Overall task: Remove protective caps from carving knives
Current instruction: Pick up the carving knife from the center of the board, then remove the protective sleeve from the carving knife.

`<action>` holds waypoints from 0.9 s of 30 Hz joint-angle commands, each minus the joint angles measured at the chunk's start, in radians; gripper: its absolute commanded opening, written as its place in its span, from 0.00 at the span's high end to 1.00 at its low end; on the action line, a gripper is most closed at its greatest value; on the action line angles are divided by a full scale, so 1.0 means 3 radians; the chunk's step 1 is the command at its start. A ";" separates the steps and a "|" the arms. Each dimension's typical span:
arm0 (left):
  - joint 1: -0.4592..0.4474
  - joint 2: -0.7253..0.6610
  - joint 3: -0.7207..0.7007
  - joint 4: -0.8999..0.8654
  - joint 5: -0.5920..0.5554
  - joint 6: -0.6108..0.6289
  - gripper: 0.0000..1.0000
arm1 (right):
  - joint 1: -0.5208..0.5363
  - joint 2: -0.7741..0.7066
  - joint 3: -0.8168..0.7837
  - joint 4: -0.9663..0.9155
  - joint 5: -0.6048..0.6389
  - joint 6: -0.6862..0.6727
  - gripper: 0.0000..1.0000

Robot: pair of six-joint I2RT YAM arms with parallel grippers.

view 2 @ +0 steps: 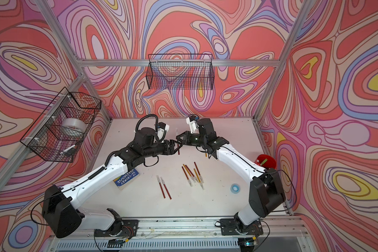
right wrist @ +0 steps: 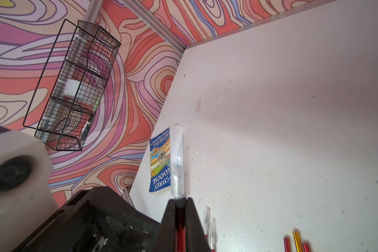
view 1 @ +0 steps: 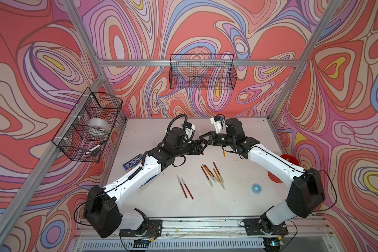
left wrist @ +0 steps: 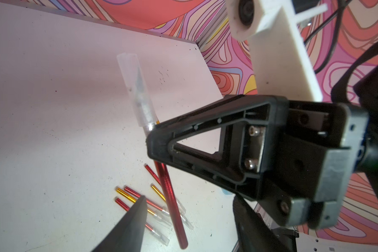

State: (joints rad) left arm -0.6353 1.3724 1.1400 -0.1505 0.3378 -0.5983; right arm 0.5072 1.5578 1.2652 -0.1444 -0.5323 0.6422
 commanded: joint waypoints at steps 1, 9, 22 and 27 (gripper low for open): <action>-0.0024 -0.0068 0.0051 -0.0086 -0.0091 0.0087 0.36 | -0.0015 -0.0144 -0.0011 0.0196 -0.0162 0.0101 1.00; -0.0025 -0.0031 0.0146 -0.0181 -0.0166 0.0159 0.47 | -0.0034 -0.0162 -0.0002 0.0246 -0.0311 0.0197 1.00; -0.0024 0.0093 0.0347 -0.0220 -0.0138 0.0125 0.88 | -0.0030 -0.0233 -0.0187 0.0322 -0.0345 0.0270 1.00; -0.0025 0.0114 0.0327 -0.0210 -0.0130 0.0103 0.97 | -0.0034 -0.0238 -0.0167 0.0348 -0.0352 0.0269 1.00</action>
State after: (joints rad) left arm -0.6334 1.3956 1.2175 -0.2268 0.2775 -0.5735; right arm 0.4919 1.5051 1.2194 -0.0673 -0.6186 0.7128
